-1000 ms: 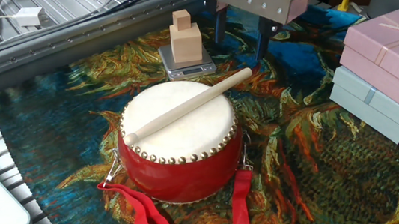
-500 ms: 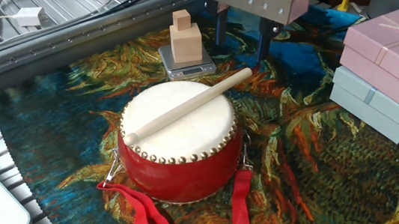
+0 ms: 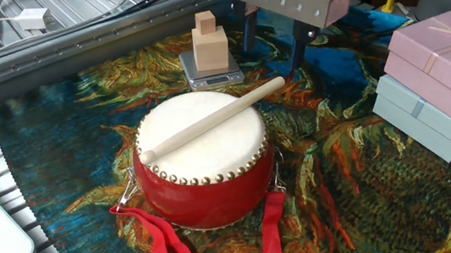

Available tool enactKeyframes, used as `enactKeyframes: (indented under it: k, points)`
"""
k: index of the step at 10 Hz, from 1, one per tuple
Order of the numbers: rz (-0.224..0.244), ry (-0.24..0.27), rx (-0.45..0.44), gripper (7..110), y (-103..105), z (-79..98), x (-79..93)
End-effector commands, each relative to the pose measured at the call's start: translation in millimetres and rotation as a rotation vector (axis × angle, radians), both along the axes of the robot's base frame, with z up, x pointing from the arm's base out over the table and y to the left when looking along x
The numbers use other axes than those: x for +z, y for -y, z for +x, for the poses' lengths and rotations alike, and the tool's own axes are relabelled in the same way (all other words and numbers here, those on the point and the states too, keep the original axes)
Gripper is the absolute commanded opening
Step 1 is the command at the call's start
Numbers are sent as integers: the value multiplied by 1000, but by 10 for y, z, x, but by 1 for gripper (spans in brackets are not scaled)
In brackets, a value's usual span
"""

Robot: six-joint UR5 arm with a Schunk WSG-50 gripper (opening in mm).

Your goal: Play the drum

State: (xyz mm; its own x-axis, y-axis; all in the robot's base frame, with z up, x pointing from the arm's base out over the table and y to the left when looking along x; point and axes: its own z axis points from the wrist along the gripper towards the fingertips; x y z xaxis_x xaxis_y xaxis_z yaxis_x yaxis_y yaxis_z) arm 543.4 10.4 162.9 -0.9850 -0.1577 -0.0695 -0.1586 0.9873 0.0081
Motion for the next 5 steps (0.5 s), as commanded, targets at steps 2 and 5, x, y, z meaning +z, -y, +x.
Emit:
enactKeyframes:
  k: [2,5]
  points:
    - [12,-20,-9,66,-20,-50,9]
    - [27,-48,-11,66,-58,-119,8]
